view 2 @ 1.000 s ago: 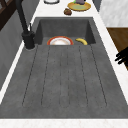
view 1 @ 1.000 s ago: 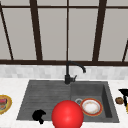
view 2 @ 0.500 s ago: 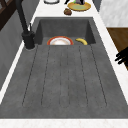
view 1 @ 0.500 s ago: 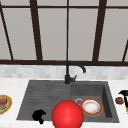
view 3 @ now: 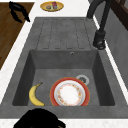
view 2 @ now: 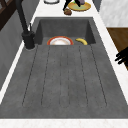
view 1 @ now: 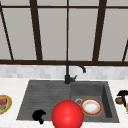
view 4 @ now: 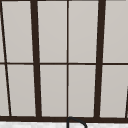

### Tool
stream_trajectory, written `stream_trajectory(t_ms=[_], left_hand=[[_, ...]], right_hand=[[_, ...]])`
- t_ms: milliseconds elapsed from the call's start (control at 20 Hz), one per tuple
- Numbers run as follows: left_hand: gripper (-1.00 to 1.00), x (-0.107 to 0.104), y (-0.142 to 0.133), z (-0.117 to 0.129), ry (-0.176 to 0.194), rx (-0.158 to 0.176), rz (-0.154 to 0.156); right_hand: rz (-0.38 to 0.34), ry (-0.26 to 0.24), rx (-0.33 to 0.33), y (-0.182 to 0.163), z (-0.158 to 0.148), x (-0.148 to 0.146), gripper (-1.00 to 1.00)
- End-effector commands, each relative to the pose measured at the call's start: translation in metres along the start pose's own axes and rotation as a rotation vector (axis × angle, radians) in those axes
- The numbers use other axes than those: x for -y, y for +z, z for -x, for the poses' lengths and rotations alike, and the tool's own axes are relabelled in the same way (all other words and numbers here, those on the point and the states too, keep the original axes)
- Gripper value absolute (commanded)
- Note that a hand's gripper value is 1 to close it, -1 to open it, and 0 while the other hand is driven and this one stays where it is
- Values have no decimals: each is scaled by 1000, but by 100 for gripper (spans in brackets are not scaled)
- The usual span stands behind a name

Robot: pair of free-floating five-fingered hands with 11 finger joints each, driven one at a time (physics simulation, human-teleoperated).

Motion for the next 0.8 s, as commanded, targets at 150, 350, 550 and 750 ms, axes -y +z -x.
stream_trajectory(t_ms=[150,350,550,750], left_hand=[[0,0,0,0,0,0,0],[0,0,0,0,0,0,0],[0,0,0,0,0,0,0],[0,0,0,0,0,0,0]], right_hand=[[-113,-35,-56,-35,-14,0,-100],[-129,-47,-91,-54,-22,-8,-100],[-91,-66,-127,-54,-20,-19,100],[121,-87,-122,-53,-21,-24,100]])
